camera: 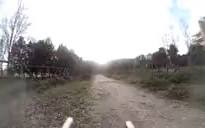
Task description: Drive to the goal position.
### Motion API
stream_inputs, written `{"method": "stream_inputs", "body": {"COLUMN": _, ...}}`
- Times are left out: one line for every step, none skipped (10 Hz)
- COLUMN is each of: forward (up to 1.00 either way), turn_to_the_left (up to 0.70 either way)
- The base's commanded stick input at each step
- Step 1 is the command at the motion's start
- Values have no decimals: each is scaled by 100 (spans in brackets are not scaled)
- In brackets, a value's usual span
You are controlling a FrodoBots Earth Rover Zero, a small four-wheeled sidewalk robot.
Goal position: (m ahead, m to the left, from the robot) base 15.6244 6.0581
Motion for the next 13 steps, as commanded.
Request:
{"method": "stream_inputs", "body": {"forward": 70, "turn_to_the_left": 0}}
{"method": "stream_inputs", "body": {"forward": 70, "turn_to_the_left": 0}}
{"method": "stream_inputs", "body": {"forward": 70, "turn_to_the_left": 0}}
{"method": "stream_inputs", "body": {"forward": 70, "turn_to_the_left": 0}}
{"method": "stream_inputs", "body": {"forward": 70, "turn_to_the_left": 0}}
{"method": "stream_inputs", "body": {"forward": 70, "turn_to_the_left": 0}}
{"method": "stream_inputs", "body": {"forward": 70, "turn_to_the_left": 0}}
{"method": "stream_inputs", "body": {"forward": 70, "turn_to_the_left": 0}}
{"method": "stream_inputs", "body": {"forward": 70, "turn_to_the_left": 0}}
{"method": "stream_inputs", "body": {"forward": 70, "turn_to_the_left": 0}}
{"method": "stream_inputs", "body": {"forward": 70, "turn_to_the_left": 0}}
{"method": "stream_inputs", "body": {"forward": 70, "turn_to_the_left": 0}}
{"method": "stream_inputs", "body": {"forward": 70, "turn_to_the_left": 0}}
